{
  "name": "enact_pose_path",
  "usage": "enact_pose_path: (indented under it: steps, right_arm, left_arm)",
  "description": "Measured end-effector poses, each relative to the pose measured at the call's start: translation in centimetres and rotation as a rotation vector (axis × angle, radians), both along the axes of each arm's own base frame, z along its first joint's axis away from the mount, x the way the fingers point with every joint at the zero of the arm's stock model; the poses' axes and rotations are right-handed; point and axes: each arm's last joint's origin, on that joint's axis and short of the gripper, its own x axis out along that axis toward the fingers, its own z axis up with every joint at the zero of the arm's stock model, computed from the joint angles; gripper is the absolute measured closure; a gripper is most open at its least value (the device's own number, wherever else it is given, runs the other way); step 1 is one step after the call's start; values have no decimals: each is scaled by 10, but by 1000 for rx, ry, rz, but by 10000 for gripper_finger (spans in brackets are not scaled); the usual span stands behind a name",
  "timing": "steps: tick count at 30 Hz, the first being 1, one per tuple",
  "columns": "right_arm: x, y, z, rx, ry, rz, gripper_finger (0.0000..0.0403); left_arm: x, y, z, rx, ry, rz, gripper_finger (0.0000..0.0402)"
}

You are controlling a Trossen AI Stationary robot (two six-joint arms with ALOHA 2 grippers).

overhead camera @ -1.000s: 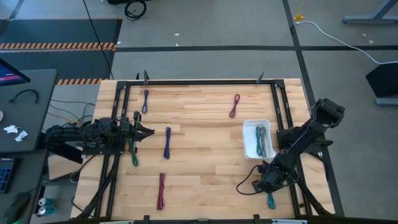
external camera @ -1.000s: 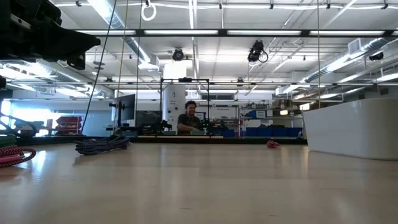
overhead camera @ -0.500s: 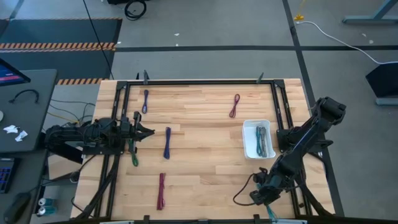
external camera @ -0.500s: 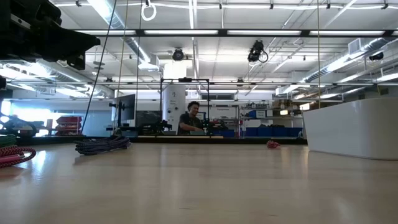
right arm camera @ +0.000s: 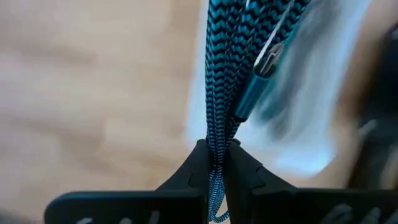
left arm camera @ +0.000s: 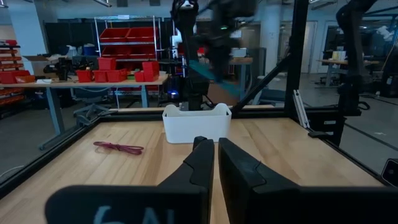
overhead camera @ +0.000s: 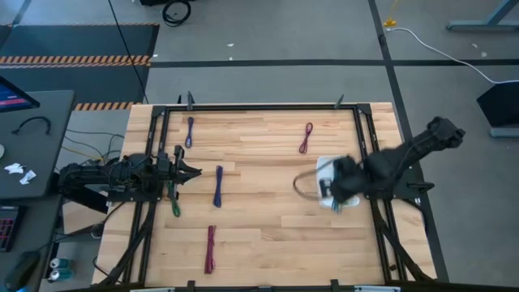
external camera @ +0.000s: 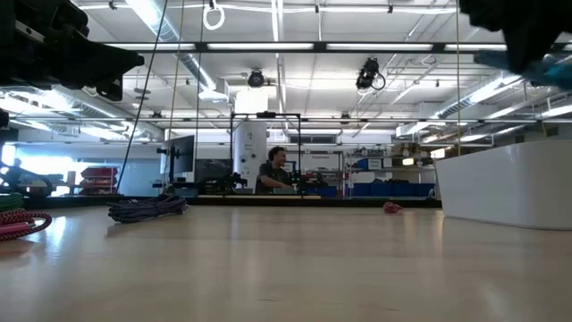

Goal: Pick and place USB-C Cables
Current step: Put the blue charging cable into the white bin

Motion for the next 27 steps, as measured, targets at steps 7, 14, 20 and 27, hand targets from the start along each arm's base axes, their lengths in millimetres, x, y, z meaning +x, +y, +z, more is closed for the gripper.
enact_pose_path:
  steps: [7,14,20,27]
  right_arm:
    - [-9,-55,-46,-43,104,-6,380]
    - [3,-73,-105,98,26,6,380]
    - [0,-71,-130,199,130,7,371]
    - [4,-70,-136,243,145,42,329]
  left_arm:
    - [0,0,0,0,0,0,365]
    - [0,0,0,0,0,0,366]
    - [0,0,0,0,0,0,371]
    - [0,0,0,0,0,0,363]
